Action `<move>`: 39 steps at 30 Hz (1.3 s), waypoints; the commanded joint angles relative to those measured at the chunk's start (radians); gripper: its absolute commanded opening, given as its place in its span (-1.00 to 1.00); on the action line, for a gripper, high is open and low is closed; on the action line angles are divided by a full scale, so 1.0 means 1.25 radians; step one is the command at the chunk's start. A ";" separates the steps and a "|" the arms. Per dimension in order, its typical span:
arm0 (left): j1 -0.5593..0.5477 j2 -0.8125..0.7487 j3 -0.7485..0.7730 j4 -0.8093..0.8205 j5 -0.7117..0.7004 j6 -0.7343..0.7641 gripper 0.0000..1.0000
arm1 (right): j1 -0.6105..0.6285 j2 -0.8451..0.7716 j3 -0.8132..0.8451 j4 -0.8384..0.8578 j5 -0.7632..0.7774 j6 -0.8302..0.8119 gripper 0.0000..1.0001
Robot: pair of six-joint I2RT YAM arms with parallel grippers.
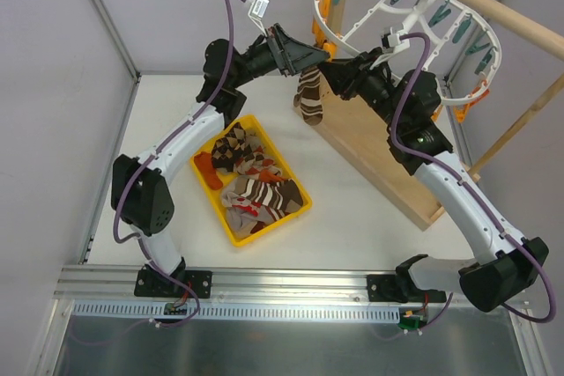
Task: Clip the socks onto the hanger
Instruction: Open the clamp at the hanger.
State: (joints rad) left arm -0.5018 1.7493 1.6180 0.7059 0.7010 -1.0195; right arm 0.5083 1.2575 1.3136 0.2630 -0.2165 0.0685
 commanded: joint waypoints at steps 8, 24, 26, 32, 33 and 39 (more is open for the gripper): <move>0.015 0.107 0.142 0.206 0.069 -0.163 0.12 | 0.007 0.008 0.017 -0.003 -0.151 0.035 -0.99; 0.015 0.115 0.113 0.256 0.095 -0.167 0.08 | 0.004 0.025 0.039 -0.021 -0.150 0.029 -0.99; 0.015 0.112 0.100 0.257 0.097 -0.161 0.07 | 0.004 0.026 0.041 -0.021 -0.150 0.027 -0.99; 0.015 0.099 0.071 0.259 0.099 -0.145 0.06 | 0.002 0.038 0.046 -0.024 -0.148 0.023 -0.99; 0.016 0.097 0.073 0.257 0.102 -0.144 0.06 | 0.002 0.040 0.047 -0.024 -0.148 0.024 -0.99; 0.015 0.086 0.067 0.257 0.113 -0.128 -0.03 | 0.001 0.046 0.052 -0.024 -0.145 0.018 -0.99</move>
State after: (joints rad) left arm -0.4892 1.9186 1.7061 0.9821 0.8059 -1.2190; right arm 0.4988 1.2957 1.3262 0.1963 -0.2741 0.0635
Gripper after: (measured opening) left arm 0.500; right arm 0.239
